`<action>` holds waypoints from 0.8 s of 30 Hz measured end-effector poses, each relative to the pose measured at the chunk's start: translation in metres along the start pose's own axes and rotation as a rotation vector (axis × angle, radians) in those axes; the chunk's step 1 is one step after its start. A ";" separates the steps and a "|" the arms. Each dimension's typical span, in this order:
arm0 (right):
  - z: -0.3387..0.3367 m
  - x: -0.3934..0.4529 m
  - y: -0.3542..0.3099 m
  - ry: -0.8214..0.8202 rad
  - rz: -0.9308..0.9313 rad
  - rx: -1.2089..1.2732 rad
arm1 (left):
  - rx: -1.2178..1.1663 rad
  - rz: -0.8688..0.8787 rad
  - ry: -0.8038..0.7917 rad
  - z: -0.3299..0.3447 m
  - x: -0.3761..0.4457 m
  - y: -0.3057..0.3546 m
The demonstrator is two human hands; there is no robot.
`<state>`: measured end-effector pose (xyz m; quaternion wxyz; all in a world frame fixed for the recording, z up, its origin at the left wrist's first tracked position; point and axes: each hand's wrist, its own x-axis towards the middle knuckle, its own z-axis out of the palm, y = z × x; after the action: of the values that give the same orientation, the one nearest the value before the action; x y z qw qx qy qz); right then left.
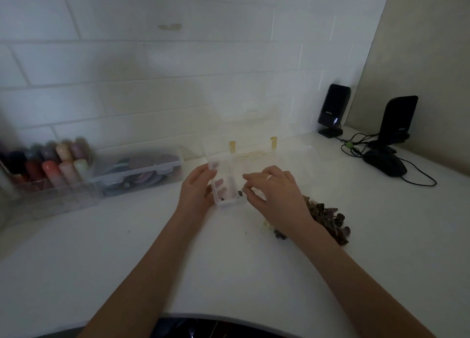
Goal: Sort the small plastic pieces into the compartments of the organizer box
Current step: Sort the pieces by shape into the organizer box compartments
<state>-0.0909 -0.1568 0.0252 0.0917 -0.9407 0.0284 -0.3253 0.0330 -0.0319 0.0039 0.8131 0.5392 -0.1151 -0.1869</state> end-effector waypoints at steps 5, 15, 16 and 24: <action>-0.005 -0.005 0.015 0.040 0.005 0.187 | 0.008 0.040 -0.081 0.000 0.003 -0.001; -0.051 -0.013 0.033 -0.328 0.053 0.287 | 0.007 -0.039 -0.253 -0.002 0.009 0.004; -0.049 -0.017 0.034 -0.351 0.023 0.216 | 0.009 -0.049 -0.266 -0.002 0.009 0.005; -0.049 -0.029 0.036 -0.488 -0.142 -0.012 | -0.069 -0.028 -0.289 0.000 0.006 0.007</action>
<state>-0.1435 -0.1967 0.0382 0.0673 -0.9915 -0.0589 -0.0941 0.0394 -0.0325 0.0100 0.8034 0.4797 -0.2171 -0.2779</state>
